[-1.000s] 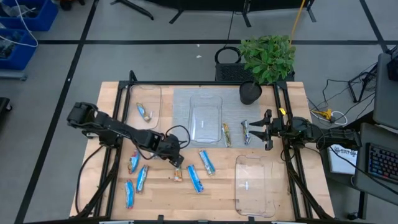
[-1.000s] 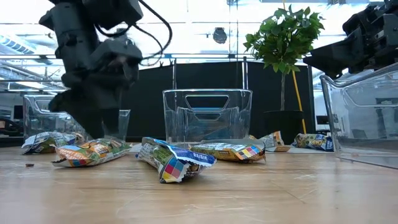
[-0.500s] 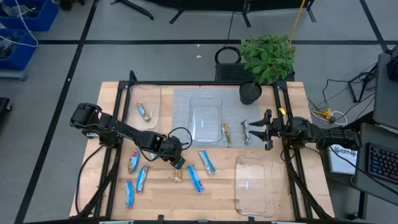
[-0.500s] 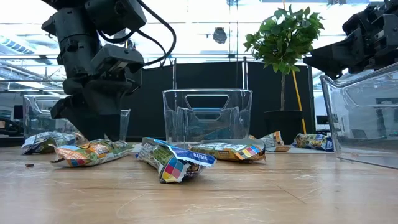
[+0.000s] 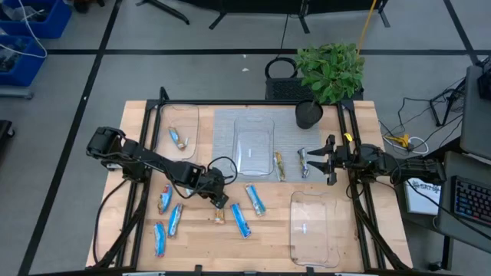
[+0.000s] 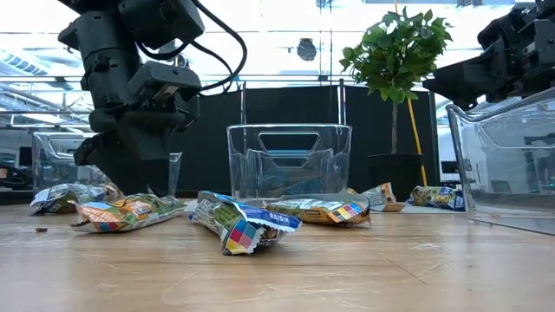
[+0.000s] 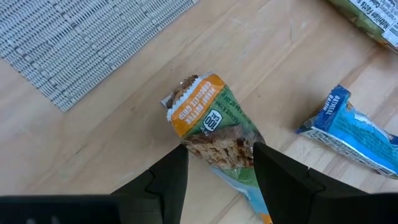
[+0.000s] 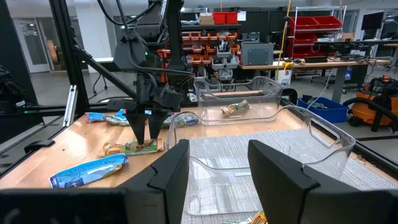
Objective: Pick and place Granola Bars by type
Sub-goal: Put the yellow granola bar into the top left transparent bin
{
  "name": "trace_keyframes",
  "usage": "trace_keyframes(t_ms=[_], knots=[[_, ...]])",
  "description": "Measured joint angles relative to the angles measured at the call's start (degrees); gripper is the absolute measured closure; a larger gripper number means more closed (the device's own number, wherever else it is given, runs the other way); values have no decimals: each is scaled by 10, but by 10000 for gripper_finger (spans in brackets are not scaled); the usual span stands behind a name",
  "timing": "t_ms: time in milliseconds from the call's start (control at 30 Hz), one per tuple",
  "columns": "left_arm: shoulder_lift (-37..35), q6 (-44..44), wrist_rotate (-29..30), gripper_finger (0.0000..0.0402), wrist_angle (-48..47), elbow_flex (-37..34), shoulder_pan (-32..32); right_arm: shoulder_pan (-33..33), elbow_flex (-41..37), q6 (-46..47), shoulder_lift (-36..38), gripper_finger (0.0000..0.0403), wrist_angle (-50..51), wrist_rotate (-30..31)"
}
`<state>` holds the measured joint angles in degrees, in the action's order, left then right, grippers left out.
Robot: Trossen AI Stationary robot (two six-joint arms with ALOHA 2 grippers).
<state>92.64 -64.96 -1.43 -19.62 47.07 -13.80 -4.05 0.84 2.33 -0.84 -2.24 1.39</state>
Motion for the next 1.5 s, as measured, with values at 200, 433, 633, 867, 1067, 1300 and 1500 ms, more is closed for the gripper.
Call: trace_keyframes(t_ms=[200, 433, 633, 867, 1067, 1300, 1500], knots=[[0, 2, 0, 215, 0, 0, 0, 0, 0, 0, 0, 248, 0, 0], [0, -2, -3, 216, 0, 0, 0, 0, 0, 0, 0, 248, 0, 0], [0, 1, -30, 230, 0, 0, 0, 0, 0, 0, 0, 248, 0, 0], [0, 19, -31, 346, 0, 0, 0, 0, 0, 0, 0, 248, 0, 0], [0, 54, -27, 392, 0, 0, 0, 0, 0, 0, 0, 248, 0, 0], [0, 101, -10, 398, 23, 0, 0, 0, 0, 0, 0, 248, 0, 0], [-4, 162, 7, 399, 61, 0, -2, 0, 0, 0, 0, 248, 0, 0]])
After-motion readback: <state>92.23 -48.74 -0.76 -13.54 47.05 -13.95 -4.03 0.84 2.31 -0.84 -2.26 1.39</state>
